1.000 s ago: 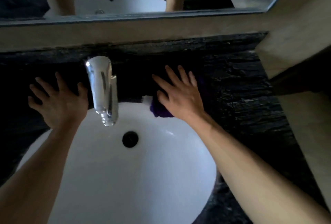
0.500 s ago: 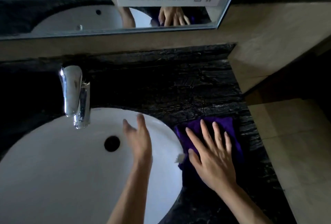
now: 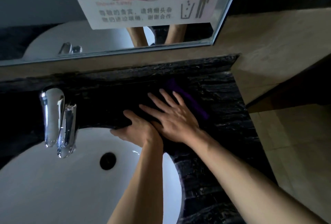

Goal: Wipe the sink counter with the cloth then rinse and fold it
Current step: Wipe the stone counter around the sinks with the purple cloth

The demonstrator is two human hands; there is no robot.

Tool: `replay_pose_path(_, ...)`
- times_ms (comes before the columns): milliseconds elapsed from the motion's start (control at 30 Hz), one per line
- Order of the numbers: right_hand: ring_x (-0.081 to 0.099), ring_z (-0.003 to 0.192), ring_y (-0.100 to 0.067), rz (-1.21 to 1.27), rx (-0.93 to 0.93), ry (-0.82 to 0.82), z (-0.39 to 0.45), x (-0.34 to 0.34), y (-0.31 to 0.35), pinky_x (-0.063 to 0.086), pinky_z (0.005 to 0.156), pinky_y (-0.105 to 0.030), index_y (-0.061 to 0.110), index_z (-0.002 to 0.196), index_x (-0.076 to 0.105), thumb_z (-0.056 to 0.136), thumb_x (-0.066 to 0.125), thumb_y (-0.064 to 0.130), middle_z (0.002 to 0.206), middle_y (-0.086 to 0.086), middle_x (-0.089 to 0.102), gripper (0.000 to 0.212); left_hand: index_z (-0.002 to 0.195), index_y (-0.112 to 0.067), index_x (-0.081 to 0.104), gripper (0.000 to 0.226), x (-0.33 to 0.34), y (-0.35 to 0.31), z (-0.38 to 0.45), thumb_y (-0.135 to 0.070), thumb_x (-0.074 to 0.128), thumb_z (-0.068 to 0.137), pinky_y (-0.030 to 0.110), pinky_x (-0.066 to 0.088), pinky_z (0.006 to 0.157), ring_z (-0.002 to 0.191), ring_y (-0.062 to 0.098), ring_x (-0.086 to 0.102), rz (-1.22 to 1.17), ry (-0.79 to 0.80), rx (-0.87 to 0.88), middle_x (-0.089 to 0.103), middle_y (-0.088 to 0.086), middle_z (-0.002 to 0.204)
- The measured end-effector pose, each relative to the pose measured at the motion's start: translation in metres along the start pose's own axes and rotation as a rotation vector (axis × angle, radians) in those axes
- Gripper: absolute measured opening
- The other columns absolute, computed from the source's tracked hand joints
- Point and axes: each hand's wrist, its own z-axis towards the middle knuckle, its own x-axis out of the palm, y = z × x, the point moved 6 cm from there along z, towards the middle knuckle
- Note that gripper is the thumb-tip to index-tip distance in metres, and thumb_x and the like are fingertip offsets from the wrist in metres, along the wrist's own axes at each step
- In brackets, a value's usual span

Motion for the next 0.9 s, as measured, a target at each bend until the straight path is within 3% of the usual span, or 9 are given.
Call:
replay_pose_path(167, 0.016, 0.156, -0.032, -0.086, -0.263, 0.049, 0.051, 0.000, 0.017, 0.014, 0.123, -0.054, 0.048, 0.154, 0.029, 0.096, 0.020, 0.060, 0.169, 0.005, 0.022, 0.060, 0.143, -0.014, 0.038, 0.081, -0.001, 0.008, 0.005, -0.059, 0.058, 0.079, 0.046, 0.051, 0.100, 0.115, 0.034, 0.062, 0.023, -0.009, -0.046, 0.057, 0.019, 0.135)
replay_pose_path(300, 0.018, 0.156, -0.026, -0.073, -0.326, 0.023, 0.060, 0.001, 0.019, 0.016, 0.120, -0.049, 0.050, 0.152, 0.032, 0.099, 0.028, 0.060, 0.168, 0.008, 0.024, 0.054, 0.142, -0.013, 0.039, 0.076, -0.002, 0.008, 0.003, -0.059, 0.058, 0.083, 0.045, 0.052, 0.096, 0.113, 0.036, 0.062, 0.077, -0.056, -0.048, 0.058, 0.021, 0.132)
replay_pose_path(433, 0.029, 0.153, -0.023, 0.012, -0.204, -0.016, 0.036, -0.009, -0.027, 0.024, 0.117, -0.049, 0.048, 0.147, 0.044, 0.091, 0.032, 0.052, 0.164, 0.007, 0.035, 0.058, 0.133, -0.012, 0.040, 0.071, -0.003, 0.007, 0.000, -0.064, 0.050, 0.086, 0.046, 0.049, 0.088, 0.106, 0.044, 0.058, 0.234, -0.090, -0.079, 0.054, 0.025, 0.125)
replay_pose_path(533, 0.026, 0.154, -0.018, -0.029, -0.036, -0.020, -0.009, -0.021, -0.103, 0.022, 0.120, -0.048, 0.048, 0.151, 0.037, 0.094, 0.033, 0.048, 0.166, 0.009, 0.029, 0.058, 0.130, -0.014, 0.037, 0.070, -0.002, 0.006, -0.001, -0.065, 0.048, 0.083, 0.054, 0.051, 0.089, 0.103, 0.044, 0.057, 0.298, -0.092, -0.091, 0.051, 0.024, 0.123)
replay_pose_path(667, 0.026, 0.154, -0.022, -0.078, 0.265, -0.062, -0.065, -0.031, -0.178, 0.022, 0.122, -0.052, 0.048, 0.154, 0.031, 0.096, 0.034, 0.046, 0.166, 0.008, 0.029, 0.058, 0.129, -0.013, 0.037, 0.069, -0.003, 0.003, -0.003, -0.064, 0.048, 0.084, 0.047, 0.047, 0.078, 0.100, 0.043, 0.057, 0.344, -0.096, -0.096, 0.053, 0.023, 0.122)
replay_pose_path(800, 0.026, 0.153, -0.034, -0.054, 0.487, -0.112, -0.059, -0.025, -0.145, 0.020, 0.122, -0.060, 0.042, 0.154, 0.035, 0.089, 0.032, 0.048, 0.166, -0.001, 0.031, 0.065, 0.130, -0.011, 0.036, 0.072, -0.002, 0.000, -0.005, -0.066, 0.046, 0.083, 0.051, 0.048, 0.084, 0.104, 0.044, 0.056, 0.363, -0.093, -0.096, 0.053, 0.023, 0.123)
replay_pose_path(900, 0.028, 0.152, -0.037, 0.015, 0.325, -0.121, -0.022, -0.014, -0.071, 0.019, 0.121, -0.059, 0.039, 0.150, 0.044, 0.084, 0.033, 0.048, 0.164, -0.001, 0.035, 0.068, 0.129, -0.011, 0.037, 0.074, -0.003, 0.001, -0.005, -0.068, 0.044, 0.082, 0.054, 0.048, 0.087, 0.105, 0.045, 0.056, 0.351, -0.083, -0.087, 0.053, 0.024, 0.122)
